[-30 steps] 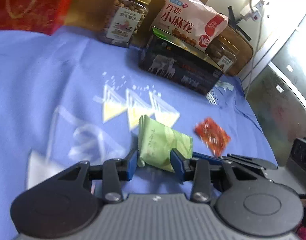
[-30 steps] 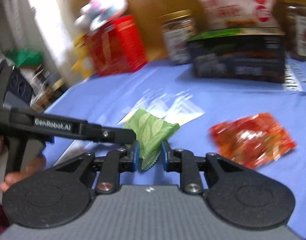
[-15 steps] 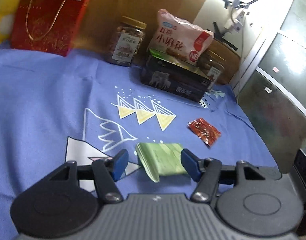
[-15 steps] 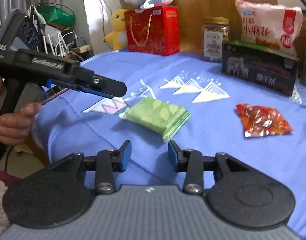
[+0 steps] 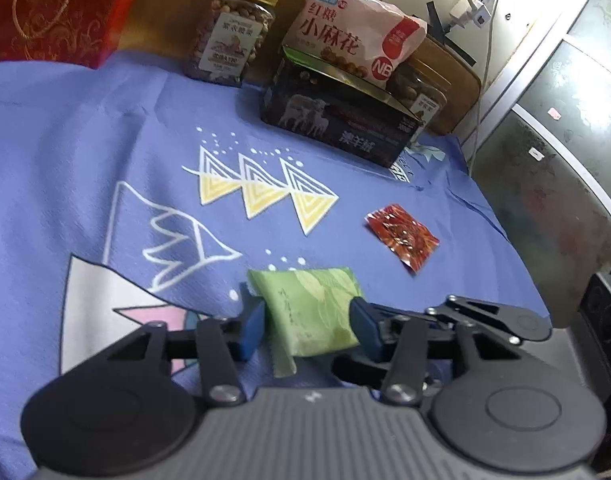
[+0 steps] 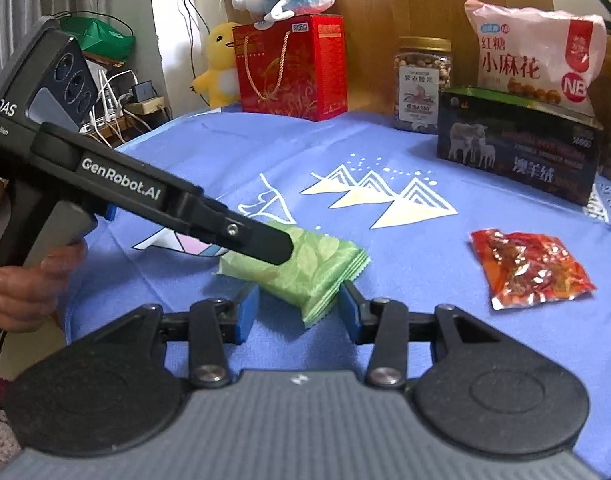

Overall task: Organize snacks
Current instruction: 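Move the left gripper to the pale green packet and grasp it, then carry the pale green packet into the tin box and release it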

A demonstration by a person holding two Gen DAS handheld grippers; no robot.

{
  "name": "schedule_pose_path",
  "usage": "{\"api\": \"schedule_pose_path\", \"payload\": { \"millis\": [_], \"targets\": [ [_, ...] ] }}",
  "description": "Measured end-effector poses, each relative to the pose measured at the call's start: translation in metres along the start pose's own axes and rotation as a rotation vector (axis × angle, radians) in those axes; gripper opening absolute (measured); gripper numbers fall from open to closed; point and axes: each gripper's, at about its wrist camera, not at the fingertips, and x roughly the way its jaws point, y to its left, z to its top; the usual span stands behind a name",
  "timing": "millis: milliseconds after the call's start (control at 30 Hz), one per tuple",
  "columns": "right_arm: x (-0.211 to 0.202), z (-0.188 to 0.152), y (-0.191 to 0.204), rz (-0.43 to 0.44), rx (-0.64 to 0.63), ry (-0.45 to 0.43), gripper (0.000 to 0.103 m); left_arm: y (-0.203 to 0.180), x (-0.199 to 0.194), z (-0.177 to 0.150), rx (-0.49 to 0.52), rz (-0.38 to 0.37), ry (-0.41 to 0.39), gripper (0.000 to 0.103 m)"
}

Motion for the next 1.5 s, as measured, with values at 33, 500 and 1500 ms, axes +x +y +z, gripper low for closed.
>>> {"api": "schedule_pose_path", "payload": {
  "millis": [33, 500, 1500],
  "targets": [
    [0.0, -0.001, 0.001, -0.007, -0.014, 0.0, 0.042, -0.001, 0.001, 0.0, 0.0, 0.0, 0.003, 0.042],
    [-0.041, 0.01, -0.035, -0.109, 0.019, -0.112, 0.028, -0.064, 0.027, 0.049, 0.157, -0.066, 0.0, 0.042],
    [-0.011, 0.086, -0.197, -0.349, 0.229, -0.329, 0.04, -0.073, 0.156, 0.213, 0.178, 0.064, -0.139, 0.051]
  ]
}}
